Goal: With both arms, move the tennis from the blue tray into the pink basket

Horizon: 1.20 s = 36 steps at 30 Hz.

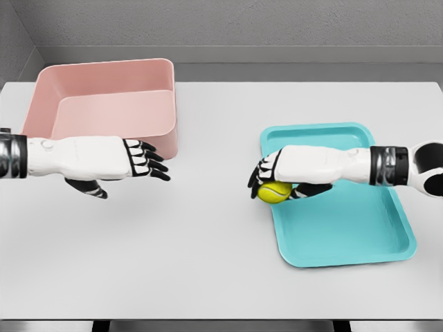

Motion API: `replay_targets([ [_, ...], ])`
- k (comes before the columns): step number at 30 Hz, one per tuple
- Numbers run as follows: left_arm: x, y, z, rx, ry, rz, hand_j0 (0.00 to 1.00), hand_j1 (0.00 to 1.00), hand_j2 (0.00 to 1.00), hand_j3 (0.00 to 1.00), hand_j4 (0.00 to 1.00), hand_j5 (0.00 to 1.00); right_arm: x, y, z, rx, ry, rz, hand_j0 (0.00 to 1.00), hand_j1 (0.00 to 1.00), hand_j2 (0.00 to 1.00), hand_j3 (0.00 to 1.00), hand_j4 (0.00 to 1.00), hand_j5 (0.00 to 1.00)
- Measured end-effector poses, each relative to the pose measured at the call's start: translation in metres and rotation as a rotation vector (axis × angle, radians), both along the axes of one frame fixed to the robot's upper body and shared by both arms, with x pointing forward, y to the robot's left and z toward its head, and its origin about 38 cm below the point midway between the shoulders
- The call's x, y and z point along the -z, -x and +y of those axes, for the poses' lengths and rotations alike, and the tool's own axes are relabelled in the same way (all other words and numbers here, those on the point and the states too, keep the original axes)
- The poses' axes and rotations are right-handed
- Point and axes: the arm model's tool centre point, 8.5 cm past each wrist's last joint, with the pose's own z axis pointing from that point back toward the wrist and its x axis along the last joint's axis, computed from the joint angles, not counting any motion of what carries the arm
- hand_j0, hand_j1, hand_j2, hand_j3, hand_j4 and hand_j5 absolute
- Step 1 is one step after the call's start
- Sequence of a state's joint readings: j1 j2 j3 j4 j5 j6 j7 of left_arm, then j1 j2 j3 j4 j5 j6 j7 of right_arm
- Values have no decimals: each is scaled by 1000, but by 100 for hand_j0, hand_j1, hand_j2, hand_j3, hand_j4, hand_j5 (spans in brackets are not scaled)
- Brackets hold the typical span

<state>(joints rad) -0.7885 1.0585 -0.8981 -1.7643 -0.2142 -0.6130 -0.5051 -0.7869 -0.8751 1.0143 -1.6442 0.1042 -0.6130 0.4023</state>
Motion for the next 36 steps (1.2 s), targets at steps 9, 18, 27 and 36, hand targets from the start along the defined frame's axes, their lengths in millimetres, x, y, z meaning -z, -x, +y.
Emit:
replay_targets([
  [9, -1, 0, 5, -10, -9, -2, 100, 100, 100, 100, 100, 100, 7, 5, 57, -114, -68, 22, 56, 56, 56, 56, 56, 56],
  [18, -5, 2, 18, -37, -34, -8, 100, 100, 100, 100, 100, 100, 16, -7, 104, -164, -82, 29, 56, 56, 56, 56, 56, 56],
  [27, -13, 3, 35, -76, -58, -23, 100, 100, 100, 100, 100, 100, 50, -16, 128, -160, -38, 80, 56, 56, 56, 56, 56, 56],
  [36, -13, 4, 36, -79, -55, -19, 100, 100, 100, 100, 100, 100, 62, -28, 137, -135, -12, 91, 56, 56, 56, 56, 56, 56],
])
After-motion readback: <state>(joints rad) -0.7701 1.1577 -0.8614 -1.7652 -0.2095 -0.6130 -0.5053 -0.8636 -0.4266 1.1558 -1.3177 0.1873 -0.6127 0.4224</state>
